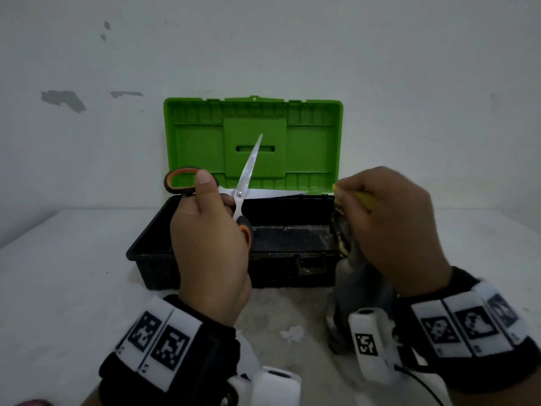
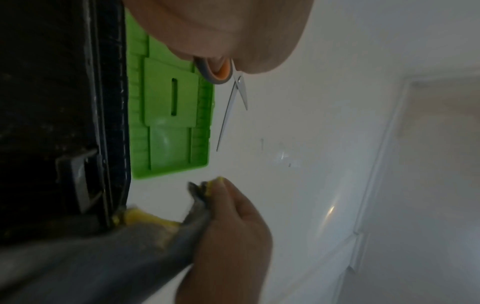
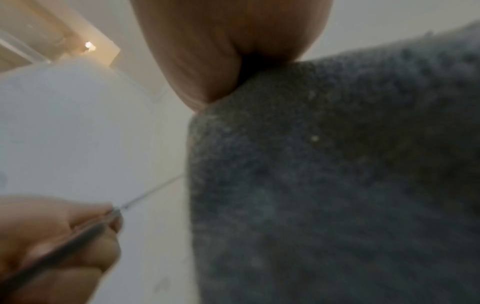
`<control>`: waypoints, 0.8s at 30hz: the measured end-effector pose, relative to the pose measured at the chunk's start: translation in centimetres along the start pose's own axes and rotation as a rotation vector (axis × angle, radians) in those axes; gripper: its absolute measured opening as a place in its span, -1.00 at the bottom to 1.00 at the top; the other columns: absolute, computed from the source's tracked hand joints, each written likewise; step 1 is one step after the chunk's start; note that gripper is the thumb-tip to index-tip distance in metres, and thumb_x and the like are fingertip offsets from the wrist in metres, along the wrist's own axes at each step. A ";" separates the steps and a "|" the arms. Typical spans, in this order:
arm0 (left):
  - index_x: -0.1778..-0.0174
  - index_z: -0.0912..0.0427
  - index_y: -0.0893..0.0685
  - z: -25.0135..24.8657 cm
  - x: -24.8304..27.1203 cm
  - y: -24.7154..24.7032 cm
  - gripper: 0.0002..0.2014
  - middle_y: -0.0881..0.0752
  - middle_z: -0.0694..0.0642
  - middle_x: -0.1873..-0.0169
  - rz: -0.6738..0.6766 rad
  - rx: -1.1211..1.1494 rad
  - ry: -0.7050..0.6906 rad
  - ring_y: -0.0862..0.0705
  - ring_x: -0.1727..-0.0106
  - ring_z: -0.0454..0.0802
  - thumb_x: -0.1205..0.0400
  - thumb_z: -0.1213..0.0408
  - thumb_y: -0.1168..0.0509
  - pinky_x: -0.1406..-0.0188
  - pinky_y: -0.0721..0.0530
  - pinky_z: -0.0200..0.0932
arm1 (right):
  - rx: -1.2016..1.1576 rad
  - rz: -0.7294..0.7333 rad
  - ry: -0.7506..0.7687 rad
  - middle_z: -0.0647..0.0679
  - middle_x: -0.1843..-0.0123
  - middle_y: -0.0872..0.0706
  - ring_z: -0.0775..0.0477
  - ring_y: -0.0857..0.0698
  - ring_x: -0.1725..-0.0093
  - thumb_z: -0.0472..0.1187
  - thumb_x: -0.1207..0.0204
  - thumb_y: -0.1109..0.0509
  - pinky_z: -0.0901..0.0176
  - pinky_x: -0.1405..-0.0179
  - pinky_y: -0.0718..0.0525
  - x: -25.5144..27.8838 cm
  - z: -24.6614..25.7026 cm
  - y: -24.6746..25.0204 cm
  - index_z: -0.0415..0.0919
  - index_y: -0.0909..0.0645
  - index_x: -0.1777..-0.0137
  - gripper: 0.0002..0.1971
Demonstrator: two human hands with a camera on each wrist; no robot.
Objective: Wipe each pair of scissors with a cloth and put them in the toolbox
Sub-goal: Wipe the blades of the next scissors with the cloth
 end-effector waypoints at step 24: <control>0.39 -0.01 -0.53 -0.2 2.2 -0.9 -0.55 -0.63 -0.14 0.49 0.083 -0.206 -0.332 -0.55 0.46 -0.17 -0.72 -0.18 -0.07 0.37 -0.59 0.07 | -0.172 0.052 -0.077 0.07 0.20 -0.80 0.21 -0.62 0.21 -0.16 -0.52 -0.50 0.48 0.20 -0.46 1.3 4.6 -2.6 -0.09 -0.82 0.12 -0.93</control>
Point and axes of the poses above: each hand's wrist, its own x-axis away from the middle knuckle, its own y-axis out of the back of the hand, z = x × y, the point moved 9 cm from there along -x, towards the middle knuckle
